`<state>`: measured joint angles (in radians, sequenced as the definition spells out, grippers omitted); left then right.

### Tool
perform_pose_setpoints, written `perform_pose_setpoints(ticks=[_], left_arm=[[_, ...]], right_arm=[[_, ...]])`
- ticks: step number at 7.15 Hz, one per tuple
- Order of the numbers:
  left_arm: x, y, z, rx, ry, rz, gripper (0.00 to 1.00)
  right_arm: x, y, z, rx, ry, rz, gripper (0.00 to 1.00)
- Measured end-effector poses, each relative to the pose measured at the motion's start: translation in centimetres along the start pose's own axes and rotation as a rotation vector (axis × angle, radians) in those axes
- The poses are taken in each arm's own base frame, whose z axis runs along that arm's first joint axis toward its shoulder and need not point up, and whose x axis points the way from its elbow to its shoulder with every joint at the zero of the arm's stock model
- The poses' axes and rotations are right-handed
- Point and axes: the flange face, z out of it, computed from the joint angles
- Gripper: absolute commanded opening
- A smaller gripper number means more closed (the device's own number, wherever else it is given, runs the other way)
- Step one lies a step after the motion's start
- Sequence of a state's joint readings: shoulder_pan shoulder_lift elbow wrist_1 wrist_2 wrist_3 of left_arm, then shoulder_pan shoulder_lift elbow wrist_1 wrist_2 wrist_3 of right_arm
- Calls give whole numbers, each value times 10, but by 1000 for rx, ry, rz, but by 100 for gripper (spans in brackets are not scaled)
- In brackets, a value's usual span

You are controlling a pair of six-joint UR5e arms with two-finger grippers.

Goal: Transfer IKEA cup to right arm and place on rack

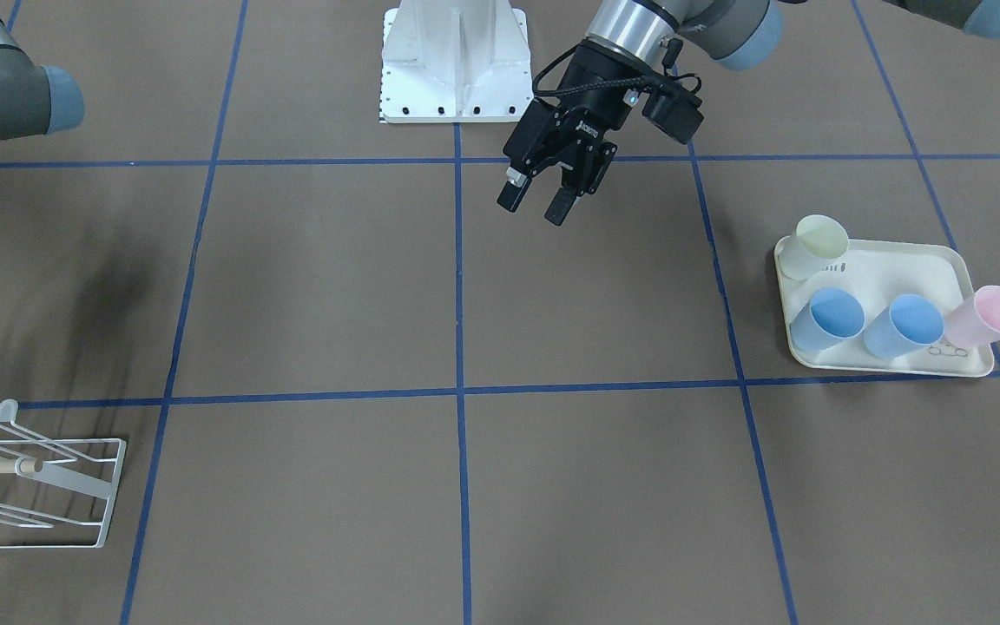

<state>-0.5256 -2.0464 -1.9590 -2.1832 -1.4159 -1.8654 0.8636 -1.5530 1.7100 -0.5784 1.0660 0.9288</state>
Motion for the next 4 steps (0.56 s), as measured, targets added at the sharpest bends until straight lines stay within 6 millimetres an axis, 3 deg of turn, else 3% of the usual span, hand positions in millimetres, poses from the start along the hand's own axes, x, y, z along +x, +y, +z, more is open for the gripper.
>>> perform_pose_setpoints(ticks=[4], left_arm=[[0,1,0,-3,0,-1,100]], right_arm=[[-2,4,19,-10,14,-3,0]])
